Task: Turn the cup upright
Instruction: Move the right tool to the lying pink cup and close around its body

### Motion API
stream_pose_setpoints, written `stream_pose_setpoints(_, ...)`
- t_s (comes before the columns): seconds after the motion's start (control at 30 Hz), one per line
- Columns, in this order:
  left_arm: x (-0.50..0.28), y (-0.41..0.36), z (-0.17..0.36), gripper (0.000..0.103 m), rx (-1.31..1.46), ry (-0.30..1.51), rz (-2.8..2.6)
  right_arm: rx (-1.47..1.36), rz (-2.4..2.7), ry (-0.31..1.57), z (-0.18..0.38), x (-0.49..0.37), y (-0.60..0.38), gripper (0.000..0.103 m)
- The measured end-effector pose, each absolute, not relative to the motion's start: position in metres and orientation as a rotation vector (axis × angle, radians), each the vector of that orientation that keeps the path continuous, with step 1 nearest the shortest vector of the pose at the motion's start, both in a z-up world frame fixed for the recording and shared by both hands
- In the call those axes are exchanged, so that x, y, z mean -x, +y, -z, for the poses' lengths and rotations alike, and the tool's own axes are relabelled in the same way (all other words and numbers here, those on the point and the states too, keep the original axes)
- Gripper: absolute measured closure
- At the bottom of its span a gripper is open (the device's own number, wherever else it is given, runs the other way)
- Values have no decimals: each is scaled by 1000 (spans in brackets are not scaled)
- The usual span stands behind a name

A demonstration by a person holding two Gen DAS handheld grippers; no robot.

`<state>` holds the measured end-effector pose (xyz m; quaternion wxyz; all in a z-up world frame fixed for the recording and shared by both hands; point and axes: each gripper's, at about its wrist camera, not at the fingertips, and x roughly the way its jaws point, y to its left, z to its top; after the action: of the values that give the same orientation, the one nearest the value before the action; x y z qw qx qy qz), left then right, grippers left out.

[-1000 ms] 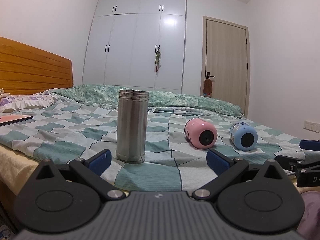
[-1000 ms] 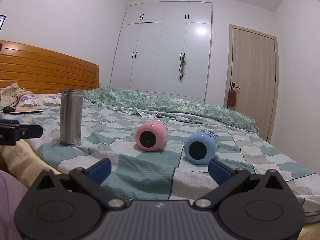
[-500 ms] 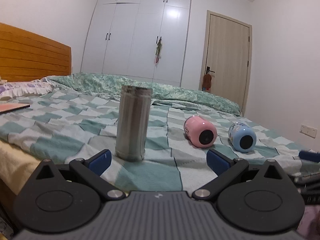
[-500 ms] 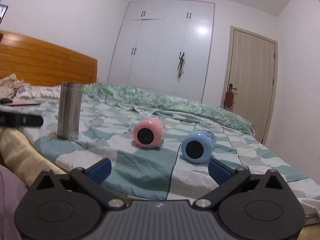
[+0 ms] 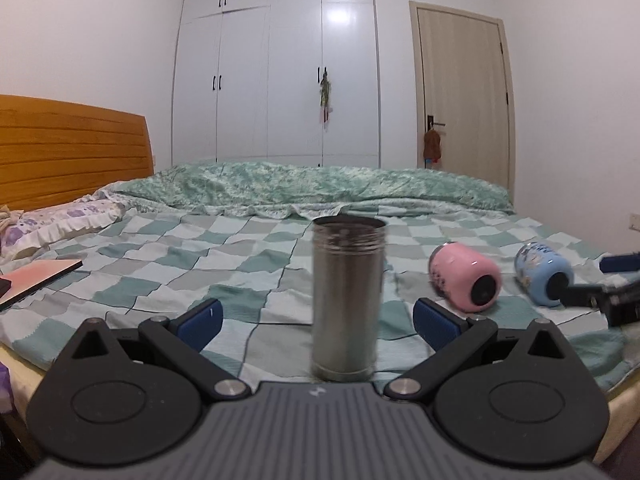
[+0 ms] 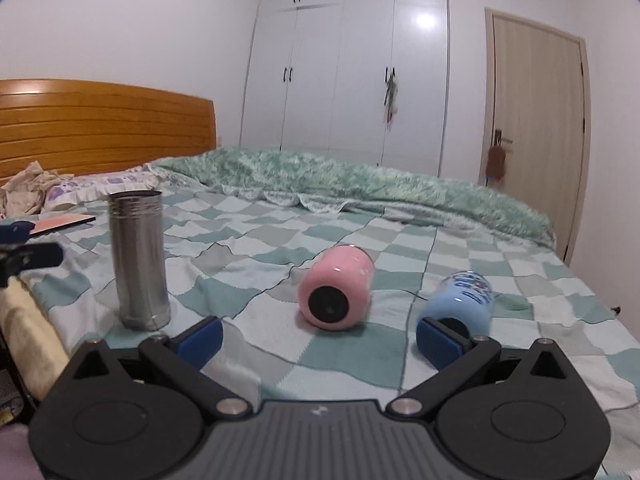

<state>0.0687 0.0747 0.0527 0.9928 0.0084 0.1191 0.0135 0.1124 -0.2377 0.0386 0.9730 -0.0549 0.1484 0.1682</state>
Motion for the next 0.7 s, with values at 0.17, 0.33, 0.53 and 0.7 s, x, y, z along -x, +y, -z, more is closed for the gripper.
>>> stream_pose_setpoints(0.17,-86,87,-46,0,-28,271,-21,132,-277,356,-45,-155,-214,0)
stream_pose_setpoints(0.33,-103,98,-42,0,-36,285,-23,153,-344,456,-47,-208,-204,0)
stream_pose_setpoints(0.53,-121,112,-37,0,-54,299,-13,132,-317,541,-44,-268,-200,0)
stream_pose_setpoints(0.7,-134,127,-33,0,-43,312,-3,106,-333,604,-39,-310,-190,0)
